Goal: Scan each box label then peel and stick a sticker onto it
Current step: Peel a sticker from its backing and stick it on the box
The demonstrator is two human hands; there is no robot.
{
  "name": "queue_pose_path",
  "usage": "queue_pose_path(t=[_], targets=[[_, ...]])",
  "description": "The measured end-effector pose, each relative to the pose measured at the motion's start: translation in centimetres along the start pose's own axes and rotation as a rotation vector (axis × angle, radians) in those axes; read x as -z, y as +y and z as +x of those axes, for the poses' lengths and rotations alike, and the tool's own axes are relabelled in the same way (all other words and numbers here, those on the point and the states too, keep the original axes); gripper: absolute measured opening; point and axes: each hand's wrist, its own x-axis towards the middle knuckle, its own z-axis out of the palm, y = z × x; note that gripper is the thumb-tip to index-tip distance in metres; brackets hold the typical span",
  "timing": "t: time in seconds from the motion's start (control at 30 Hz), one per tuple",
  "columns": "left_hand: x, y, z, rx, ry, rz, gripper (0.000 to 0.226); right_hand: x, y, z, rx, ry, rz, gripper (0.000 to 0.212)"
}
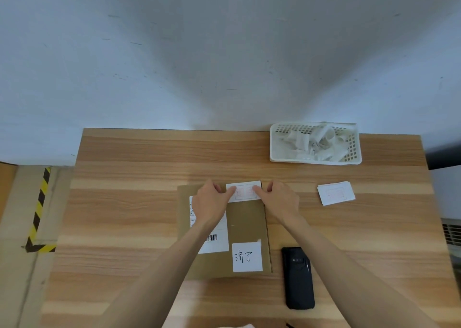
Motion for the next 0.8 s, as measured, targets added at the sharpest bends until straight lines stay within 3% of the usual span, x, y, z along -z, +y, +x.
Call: queue_pose_path(t=[0.13, 0.4, 0.6, 0.8], targets=[[0.3, 1.2, 0.6, 0.006, -0.007, 0.094, 0.051, -0.6, -1.1, 0.7, -0.018, -0.029, 0.021, 0.043], [1.6, -1.0, 1.1, -0.063, -0.088, -0.119, 0.027, -0.5, 1.7, 1.2, -0.018, -0.077, 0.19, 0.042], [0.6, -1.0, -0.8, -0.219, -0.054, 0.092, 0.047, -1.1, 1.1, -1.0, 0.038, -0.085, 0.101, 0.039], [1.5, -2.4, -0.5, -0.231, -0.099, 0.023, 0.03, -0.9, 2.2, -1.3, 0.053, -0.103, 0.189, 0.024]])
